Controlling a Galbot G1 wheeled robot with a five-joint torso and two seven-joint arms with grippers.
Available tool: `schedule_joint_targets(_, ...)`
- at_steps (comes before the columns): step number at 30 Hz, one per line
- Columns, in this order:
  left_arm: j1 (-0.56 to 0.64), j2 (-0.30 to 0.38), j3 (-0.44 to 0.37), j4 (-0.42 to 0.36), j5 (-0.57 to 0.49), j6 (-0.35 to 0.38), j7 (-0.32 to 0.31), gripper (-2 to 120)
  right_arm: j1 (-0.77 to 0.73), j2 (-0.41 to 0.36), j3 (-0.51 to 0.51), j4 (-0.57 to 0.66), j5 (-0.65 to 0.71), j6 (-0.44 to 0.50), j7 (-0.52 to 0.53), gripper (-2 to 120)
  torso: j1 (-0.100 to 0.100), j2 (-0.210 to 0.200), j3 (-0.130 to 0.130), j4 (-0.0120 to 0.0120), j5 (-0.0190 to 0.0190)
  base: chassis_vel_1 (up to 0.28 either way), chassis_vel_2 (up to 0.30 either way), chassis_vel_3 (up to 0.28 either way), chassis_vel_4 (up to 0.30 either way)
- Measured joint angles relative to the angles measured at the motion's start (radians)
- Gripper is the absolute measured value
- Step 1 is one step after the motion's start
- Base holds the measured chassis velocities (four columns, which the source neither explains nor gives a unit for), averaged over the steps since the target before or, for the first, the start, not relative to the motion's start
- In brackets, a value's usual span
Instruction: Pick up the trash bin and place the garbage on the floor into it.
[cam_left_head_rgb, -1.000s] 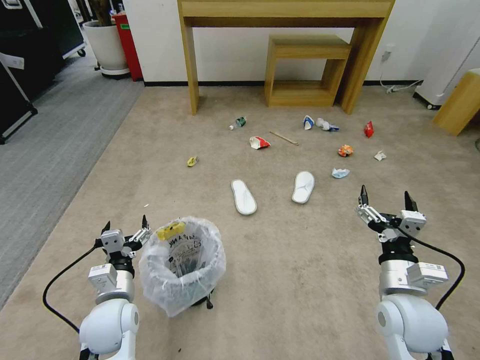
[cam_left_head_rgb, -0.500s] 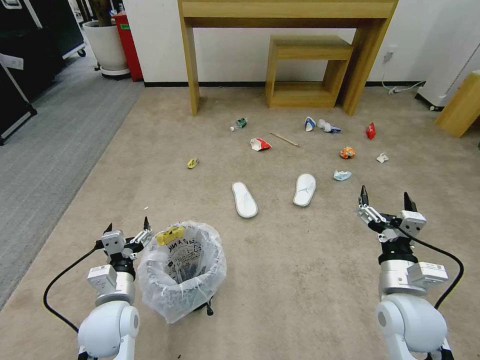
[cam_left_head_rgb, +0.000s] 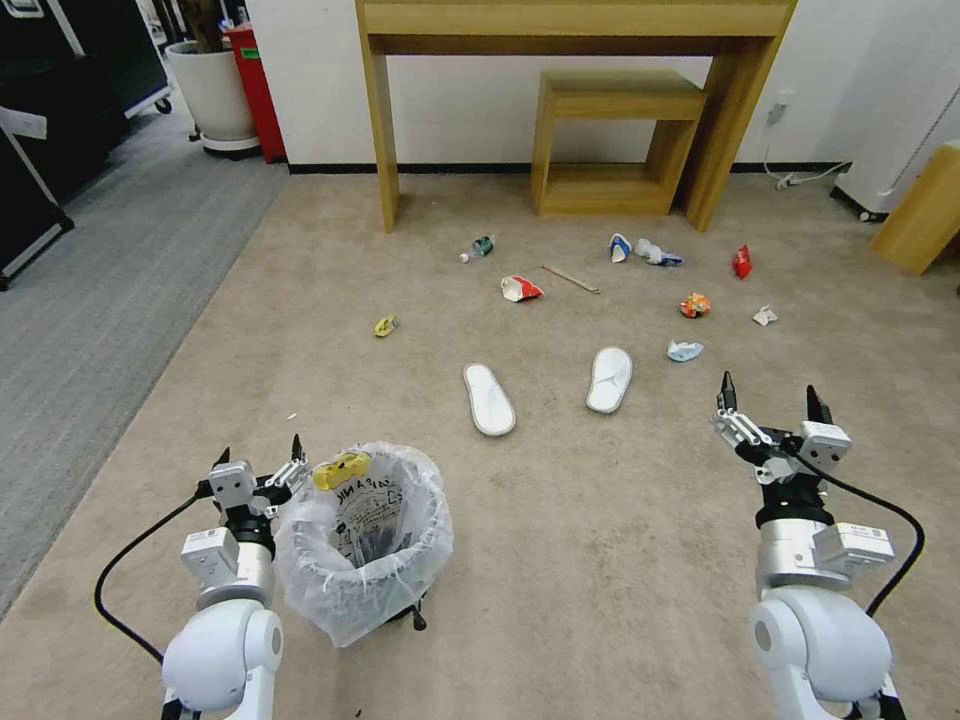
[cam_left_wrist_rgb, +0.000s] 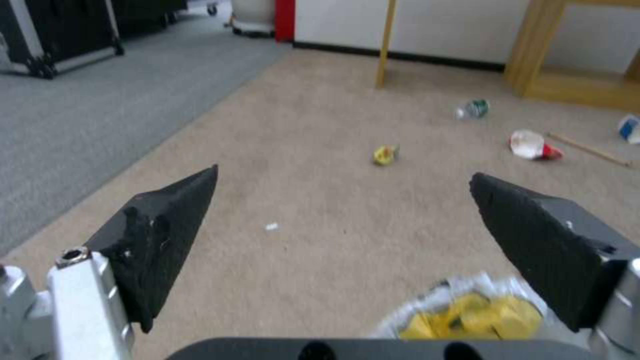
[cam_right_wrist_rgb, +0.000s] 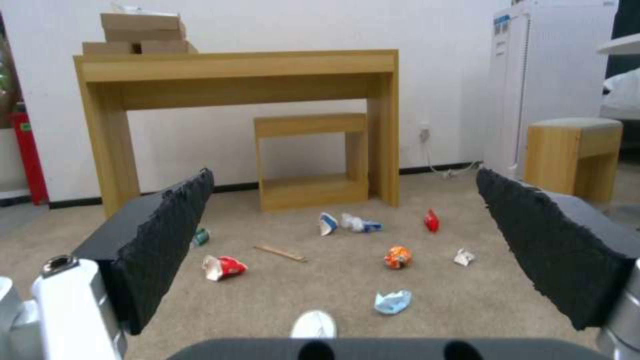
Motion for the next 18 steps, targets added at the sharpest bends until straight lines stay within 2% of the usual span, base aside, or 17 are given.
schedule_joint_targets(7, 0.016, 0.049, 0.067, -0.028, -0.08, 0.078, -0.049, 100, -0.003, -0.006, 0.002, 0.0, -0.005, 0.009, 0.004, 100, 0.0, 0.0, 0.0, 0.0, 0.0, 0.0, 0.0, 0.0, 0.0)
schedule_joint_targets(10, 0.026, 0.111, 0.126, -0.043, -0.206, 0.155, -0.115, 100, -0.003, -0.013, 0.004, 0.0, 0.0, 0.006, 0.004, 100, 0.0, 0.0, 0.0, -0.0001, 0.0, 0.0, 0.0, 0.0, 0.0)
schedule_joint_targets(11, 0.026, 0.111, 0.126, -0.043, -0.206, 0.155, -0.115, 100, -0.003, -0.013, 0.004, 0.0, 0.0, 0.006, 0.004, 100, 0.0, 0.0, 0.0, -0.0001, 0.0, 0.0, 0.0, 0.0, 0.0)
schedule_joint_targets(14, 0.029, 0.2, 0.151, -0.042, -0.329, 0.219, -0.183, 100, -0.003, -0.018, 0.008, 0.001, 0.008, 0.006, 0.005, 100, 0.0, 0.0, 0.0, -0.0001, -0.0002, 0.0, 0.0, 0.0, 0.0)
schedule_joint_targets(15, 0.029, 0.2, 0.151, -0.042, -0.329, 0.219, -0.183, 100, -0.003, -0.018, 0.008, 0.001, 0.008, 0.006, 0.005, 100, 0.0, 0.0, 0.0, -0.0001, -0.0002, 0.0, 0.0, 0.0, 0.0)
schedule_joint_targets(18, 0.029, 0.301, 0.161, -0.023, -0.421, 0.265, -0.239, 100, -0.002, -0.019, 0.01, -0.001, 0.01, 0.006, 0.005, 100, 0.0, 0.0, 0.0, 0.0, -0.0001, 0.0, 0.0, 0.0, 0.0)
